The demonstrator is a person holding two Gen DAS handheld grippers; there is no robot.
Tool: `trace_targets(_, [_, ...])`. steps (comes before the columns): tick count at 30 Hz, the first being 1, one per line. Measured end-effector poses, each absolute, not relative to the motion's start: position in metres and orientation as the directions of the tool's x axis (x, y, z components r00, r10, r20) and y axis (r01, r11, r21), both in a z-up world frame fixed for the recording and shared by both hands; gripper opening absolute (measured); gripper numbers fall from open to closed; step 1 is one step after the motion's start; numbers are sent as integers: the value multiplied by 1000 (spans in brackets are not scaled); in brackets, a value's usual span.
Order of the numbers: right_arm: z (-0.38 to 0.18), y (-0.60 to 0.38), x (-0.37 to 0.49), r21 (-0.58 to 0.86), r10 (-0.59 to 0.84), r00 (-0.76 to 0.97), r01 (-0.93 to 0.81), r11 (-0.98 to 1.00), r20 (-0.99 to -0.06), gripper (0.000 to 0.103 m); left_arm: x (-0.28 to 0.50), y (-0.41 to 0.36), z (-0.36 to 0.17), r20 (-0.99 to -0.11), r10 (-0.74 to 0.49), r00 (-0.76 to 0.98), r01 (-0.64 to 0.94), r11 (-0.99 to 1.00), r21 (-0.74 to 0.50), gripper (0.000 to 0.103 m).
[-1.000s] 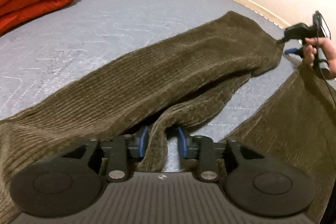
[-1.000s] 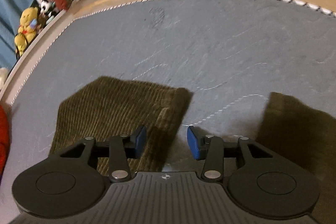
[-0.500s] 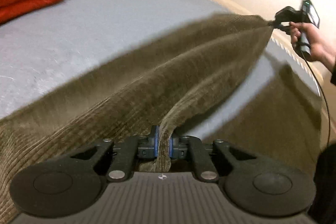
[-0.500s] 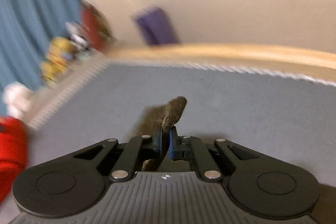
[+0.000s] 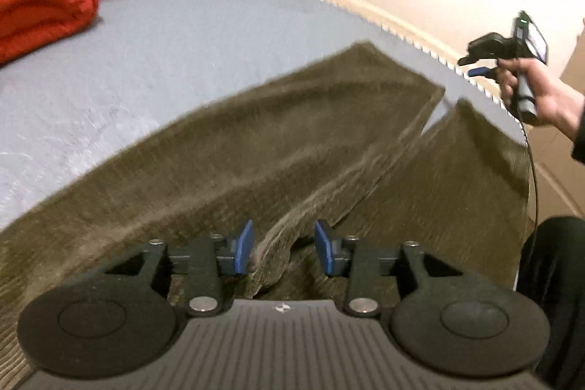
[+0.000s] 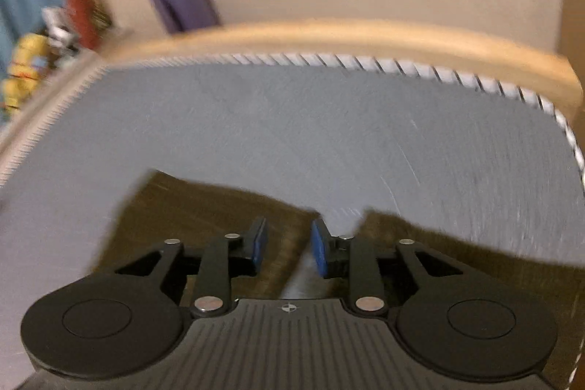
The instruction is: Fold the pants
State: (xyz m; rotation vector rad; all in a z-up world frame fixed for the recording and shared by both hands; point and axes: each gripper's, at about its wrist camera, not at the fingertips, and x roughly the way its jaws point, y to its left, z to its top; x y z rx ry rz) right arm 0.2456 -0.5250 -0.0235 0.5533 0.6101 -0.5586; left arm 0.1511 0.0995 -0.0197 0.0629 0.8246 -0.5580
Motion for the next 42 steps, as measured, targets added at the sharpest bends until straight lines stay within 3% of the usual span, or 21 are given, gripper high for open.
trace_targets(5, [40, -479, 193, 397, -213, 854, 423, 815, -474, 45, 126, 120, 4, -662, -379, 646, 410, 904, -118, 45])
trace_targets(10, [83, -405, 137, 355, -62, 940, 187, 916, -335, 52, 96, 140, 18, -625, -285, 727, 312, 948, -68, 58])
trace_targets(18, [100, -306, 55, 211, 223, 945, -173, 962, -240, 65, 51, 187, 22, -579, -170, 798, 162, 985, -65, 64])
trace_targets(24, [62, -243, 20, 98, 390, 860, -380, 920, -328, 66, 34, 219, 10, -614, -80, 785, 85, 996, -21, 64])
trace_targets(29, [23, -208, 18, 59, 456, 789, -476, 877, -411, 66, 35, 249, -1, -654, -106, 749, 58, 994, -94, 64])
trace_targets(33, [-8, -179, 16, 47, 515, 691, -574, 817, -507, 66, 41, 268, -18, -712, -98, 695, 30, 994, -107, 44])
trace_targets(36, [-25, -159, 2, 19, 560, 618, -662, 749, -551, 66, 44, 287, -34, -764, -70, 641, -19, 994, -107, 38])
trace_targets(38, [-34, -149, -2, 14, 574, 574, -700, 714, -584, 66, 47, 302, -50, -818, -51, 573, -58, 993, -102, 20])
trace_targets(39, [-38, -145, -4, 16, 576, 554, -712, 702, -601, 66, 46, 307, -56, -832, -51, 552, -57, 993, -99, 16])
trace_targets(42, [-53, -135, -7, 27, 548, 487, -730, 683, -680, 66, 43, 314, -54, -830, -77, 552, -52, 991, -126, 16])
